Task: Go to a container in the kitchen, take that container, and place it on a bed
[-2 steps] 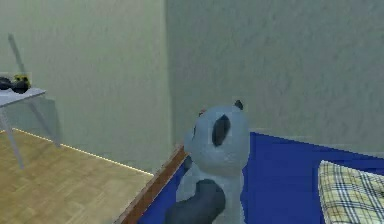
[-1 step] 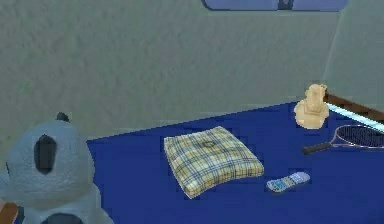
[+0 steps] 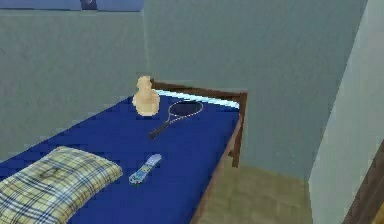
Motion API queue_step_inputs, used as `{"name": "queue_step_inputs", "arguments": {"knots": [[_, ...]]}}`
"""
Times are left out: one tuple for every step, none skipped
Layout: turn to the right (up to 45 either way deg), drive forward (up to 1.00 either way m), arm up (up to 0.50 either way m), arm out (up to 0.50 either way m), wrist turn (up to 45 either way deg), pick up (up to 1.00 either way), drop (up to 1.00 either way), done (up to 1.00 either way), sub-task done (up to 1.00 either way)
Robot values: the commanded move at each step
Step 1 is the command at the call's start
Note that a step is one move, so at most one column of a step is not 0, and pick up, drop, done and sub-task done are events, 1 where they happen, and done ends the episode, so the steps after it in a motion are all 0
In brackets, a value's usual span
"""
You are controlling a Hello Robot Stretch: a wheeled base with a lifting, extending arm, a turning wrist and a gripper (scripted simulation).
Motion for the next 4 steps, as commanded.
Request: {"name": "queue_step_inputs", "arguments": {"knots": [[-45.0,0.0,0.0,0.0,0.0,0.0,0.0,0.0,0.0],[-39.0,0.0,0.0,0.0,0.0,0.0,0.0,0.0,0.0],[45.0,0.0,0.0,0.0,0.0,0.0,0.0,0.0,0.0],[36.0,0.0,0.0,0.0,0.0,0.0,0.0,0.0,0.0]]}}
